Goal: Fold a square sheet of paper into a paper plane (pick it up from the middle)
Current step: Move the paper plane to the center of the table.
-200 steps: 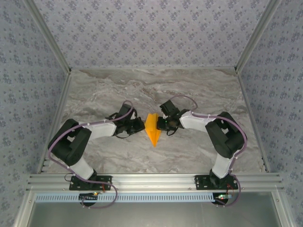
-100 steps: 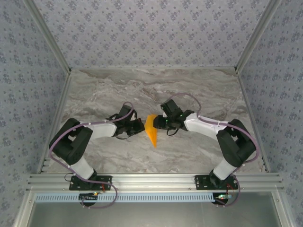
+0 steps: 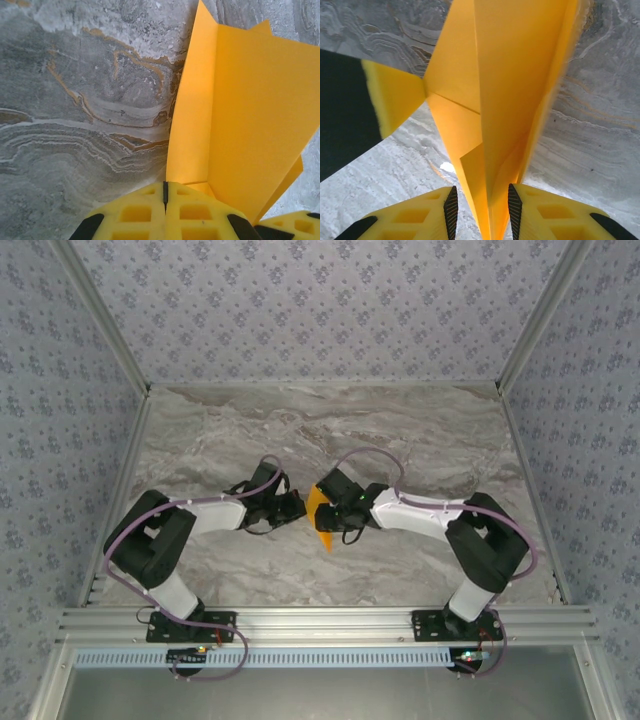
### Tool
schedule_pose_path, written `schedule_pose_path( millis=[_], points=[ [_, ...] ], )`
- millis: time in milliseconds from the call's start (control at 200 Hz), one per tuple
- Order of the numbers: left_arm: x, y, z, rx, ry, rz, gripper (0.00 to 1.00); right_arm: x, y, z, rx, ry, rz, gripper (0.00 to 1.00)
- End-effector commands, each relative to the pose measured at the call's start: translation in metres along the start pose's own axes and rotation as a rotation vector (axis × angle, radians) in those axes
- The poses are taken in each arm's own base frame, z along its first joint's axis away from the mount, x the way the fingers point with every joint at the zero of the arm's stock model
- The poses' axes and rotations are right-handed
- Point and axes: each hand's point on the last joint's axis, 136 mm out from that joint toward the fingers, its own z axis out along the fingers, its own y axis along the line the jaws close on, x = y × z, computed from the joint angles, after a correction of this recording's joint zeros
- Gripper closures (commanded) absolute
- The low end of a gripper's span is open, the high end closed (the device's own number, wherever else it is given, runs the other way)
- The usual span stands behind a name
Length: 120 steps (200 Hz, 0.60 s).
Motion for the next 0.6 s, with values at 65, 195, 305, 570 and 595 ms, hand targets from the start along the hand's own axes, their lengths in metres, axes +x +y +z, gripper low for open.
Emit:
schedule_pose_path(
  millis=[65,195,305,570,595],
  points=[
    [0.0,-0.008,-0.005,0.039,0.0,0.004,0.96,-0.002,0.002,0.006,0.031,0.014,0.004,0.64],
    [0.0,-0.007,-0.004,0.039,0.001,0.004,0.96,-0.001,-0.002,0.01,0.053,0.021,0.007,0.64],
    [0.001,-0.007,-0.004,0.038,0.001,0.004,0.96,0.0,-0.008,0.01,0.089,0.024,0.012,0.63],
    [0.0,-0.007,-0.004,0.035,-0.001,0.005,0.96,-0.009,-0.007,-0.009,0.149,-0.037,0.003,0.61],
    [0.0,-0.007,-0.005,0.035,-0.001,0.004,0.96,-0.009,-0.006,-0.01,0.15,-0.038,-0.001,0.61]
  ],
)
